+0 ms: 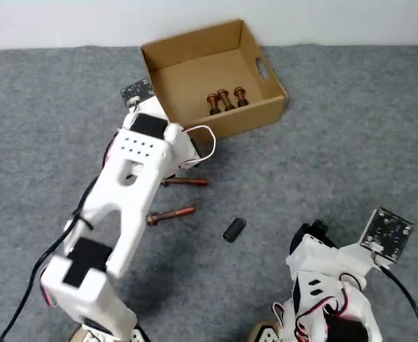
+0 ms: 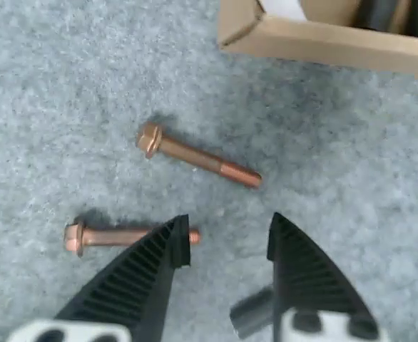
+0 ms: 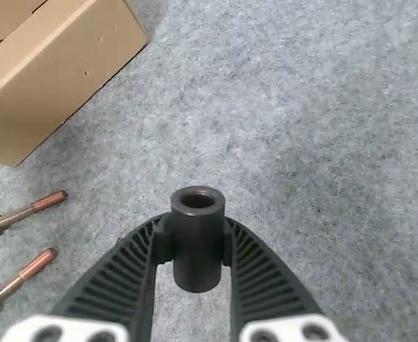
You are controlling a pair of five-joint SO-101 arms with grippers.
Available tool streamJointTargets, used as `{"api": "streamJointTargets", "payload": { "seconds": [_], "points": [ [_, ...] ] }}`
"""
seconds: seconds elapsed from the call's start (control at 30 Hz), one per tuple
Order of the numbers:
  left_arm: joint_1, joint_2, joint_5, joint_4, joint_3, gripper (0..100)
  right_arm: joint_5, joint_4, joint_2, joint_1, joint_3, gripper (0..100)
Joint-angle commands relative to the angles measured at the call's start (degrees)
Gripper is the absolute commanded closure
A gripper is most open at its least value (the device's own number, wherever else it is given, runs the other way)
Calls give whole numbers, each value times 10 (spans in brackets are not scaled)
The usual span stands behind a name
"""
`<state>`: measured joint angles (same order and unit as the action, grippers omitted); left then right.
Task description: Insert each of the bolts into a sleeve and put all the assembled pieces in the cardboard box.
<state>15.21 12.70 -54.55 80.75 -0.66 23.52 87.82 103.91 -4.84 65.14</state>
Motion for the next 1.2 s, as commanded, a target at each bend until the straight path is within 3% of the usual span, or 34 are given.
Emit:
{"api": "streamJointTargets", "payload": {
  "seconds": [0.0,0.57,0.83,1.17],
  "points": [
    [3,36,-10,5,-38,810,-5,-16,0,-4,-3,991],
    [-30,142,-19,-32,-43,807,-5,-15,0,-3,-2,991],
    [-76,228,-19,-26,-153,807,-5,-15,0,-3,-2,991],
    [-40,255,-19,73,-290,807,-5,-15,0,-2,-1,991]
  ]
}}
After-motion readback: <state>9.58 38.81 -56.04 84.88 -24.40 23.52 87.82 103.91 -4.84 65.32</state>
